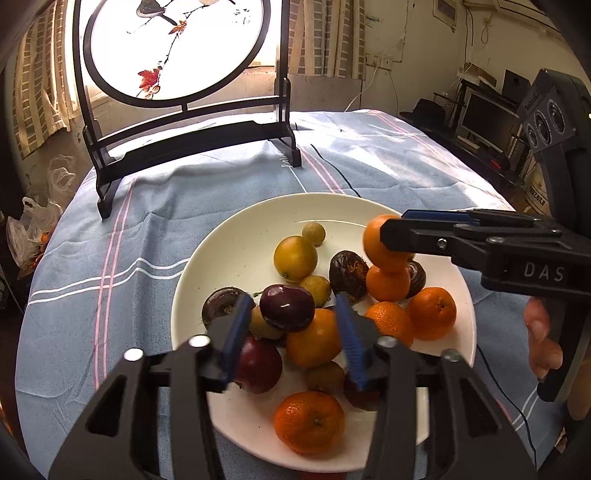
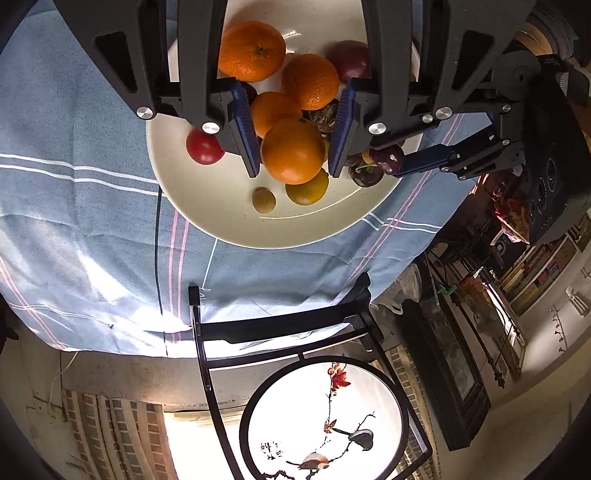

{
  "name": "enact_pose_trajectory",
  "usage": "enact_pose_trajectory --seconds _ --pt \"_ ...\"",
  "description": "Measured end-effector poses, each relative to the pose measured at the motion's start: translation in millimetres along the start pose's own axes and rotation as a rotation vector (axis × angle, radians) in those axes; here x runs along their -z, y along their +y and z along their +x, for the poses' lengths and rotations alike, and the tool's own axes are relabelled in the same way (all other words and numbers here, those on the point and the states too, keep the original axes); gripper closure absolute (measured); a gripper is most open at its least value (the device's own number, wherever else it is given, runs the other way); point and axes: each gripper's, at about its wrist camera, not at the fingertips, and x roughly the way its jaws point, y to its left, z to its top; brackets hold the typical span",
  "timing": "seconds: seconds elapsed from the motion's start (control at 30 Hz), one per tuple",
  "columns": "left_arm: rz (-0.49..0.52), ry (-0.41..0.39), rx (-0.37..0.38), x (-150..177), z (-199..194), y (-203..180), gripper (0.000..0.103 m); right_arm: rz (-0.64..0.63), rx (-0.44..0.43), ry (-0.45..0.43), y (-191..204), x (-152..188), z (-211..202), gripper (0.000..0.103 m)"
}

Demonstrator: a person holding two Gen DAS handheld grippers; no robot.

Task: Organize fruits
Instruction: 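Lower the cherry and orange onto the white plate and open both tools, then grasp a red tomato with the left tool while the right tool grasps a cherry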

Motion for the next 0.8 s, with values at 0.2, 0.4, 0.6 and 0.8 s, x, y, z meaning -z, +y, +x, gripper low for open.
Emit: enact_pose_trajectory --seconds 0.2,0.4,0.6,0.8 --pt "-0.021 -0.054 0.022 10.5 -37.7 1.3 0.025 0.004 -0.009 -0.039 1.0 12.7 -35.0 0.052" --pt "0.087 -0.016 0.018 62.0 -72.7 -9.1 0.019 -0.010 -0.001 -0.064 4.4 61.2 -83.4 0.048" --pt "0.188 0.104 -0.044 105.5 -43.4 -25.7 0.019 -0.020 -0.014 -0.023 10.1 107.7 -96.7 0.048" --pt "0.097 0.162 0.028 97.7 -15.7 -17.1 0.074 -0.030 -0.011 0.018 20.8 131.6 -95.4 0.048"
